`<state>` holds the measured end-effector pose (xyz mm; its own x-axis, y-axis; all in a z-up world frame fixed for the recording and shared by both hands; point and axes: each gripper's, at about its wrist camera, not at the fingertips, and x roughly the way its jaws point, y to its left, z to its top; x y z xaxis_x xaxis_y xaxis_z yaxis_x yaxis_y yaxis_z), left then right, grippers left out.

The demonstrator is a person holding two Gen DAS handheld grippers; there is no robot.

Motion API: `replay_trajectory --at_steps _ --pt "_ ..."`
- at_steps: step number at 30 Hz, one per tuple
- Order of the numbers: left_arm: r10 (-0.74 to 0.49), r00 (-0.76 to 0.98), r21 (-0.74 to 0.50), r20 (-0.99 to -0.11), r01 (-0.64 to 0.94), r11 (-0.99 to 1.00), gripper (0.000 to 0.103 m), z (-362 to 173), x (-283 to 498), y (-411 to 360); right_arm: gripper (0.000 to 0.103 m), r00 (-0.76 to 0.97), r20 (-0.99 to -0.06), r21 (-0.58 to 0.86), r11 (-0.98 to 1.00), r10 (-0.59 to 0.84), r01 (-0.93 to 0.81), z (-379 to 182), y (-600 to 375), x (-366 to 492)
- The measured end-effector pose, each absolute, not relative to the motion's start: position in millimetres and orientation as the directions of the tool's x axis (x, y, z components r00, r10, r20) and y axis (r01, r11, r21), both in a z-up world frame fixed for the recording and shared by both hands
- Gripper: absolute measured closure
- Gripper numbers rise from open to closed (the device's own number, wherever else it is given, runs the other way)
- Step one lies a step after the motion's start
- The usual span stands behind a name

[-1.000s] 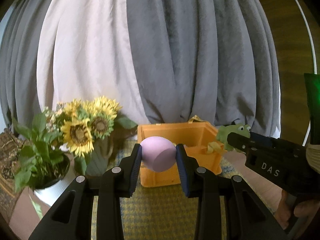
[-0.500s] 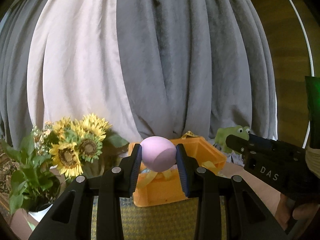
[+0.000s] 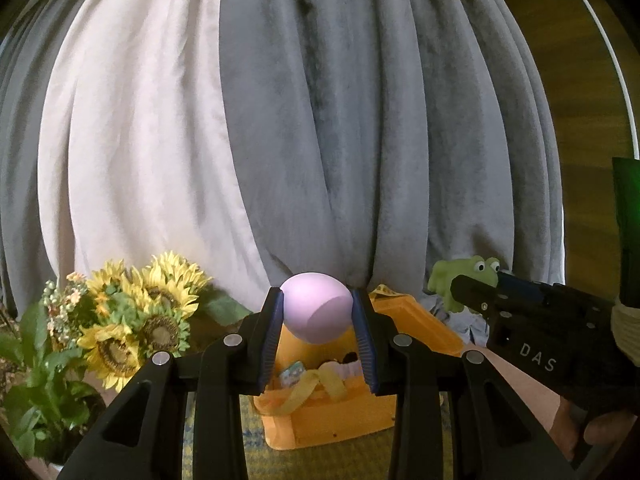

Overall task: Organize soft objects
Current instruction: 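Carry the egg sponge with the left tool while the right tool carries the frog over the crate, then open both tools to drop the egg sponge and frog into the crate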

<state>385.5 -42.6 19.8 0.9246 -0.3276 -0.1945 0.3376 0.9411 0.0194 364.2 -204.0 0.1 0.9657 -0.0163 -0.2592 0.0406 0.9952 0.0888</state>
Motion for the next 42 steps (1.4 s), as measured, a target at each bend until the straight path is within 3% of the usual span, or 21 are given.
replay_trajectory --at_steps 22,36,38,40,42 --pt "-0.33 0.902 0.026 -0.278 0.351 0.936 0.069 -16.0 487.0 -72.0 0.062 0.939 -0.344 0.095 0.994 -0.018 0.053 -28.4 -230.9 464.2" --pt "-0.35 0.837 -0.014 -0.42 0.38 0.925 0.066 -57.0 545.1 -86.8 0.062 0.895 -0.446 0.123 0.991 0.001 0.061 -66.6 -244.5 517.1" --pt "-0.349 0.829 -0.019 -0.437 0.379 0.925 0.061 -62.7 550.9 -88.5 0.062 0.888 -0.459 0.128 0.99 0.007 0.059 -71.1 -245.4 520.8" --pt "-0.355 0.817 -0.022 -0.454 0.389 0.921 0.047 -66.7 554.1 -89.3 0.062 0.882 -0.472 0.131 0.989 0.001 0.069 -75.1 -247.2 523.7" --pt "-0.348 0.821 -0.017 -0.453 0.382 0.924 0.047 -68.4 553.1 -88.6 0.061 0.879 -0.478 0.14 0.987 -0.003 0.08 -77.0 -249.8 525.0"
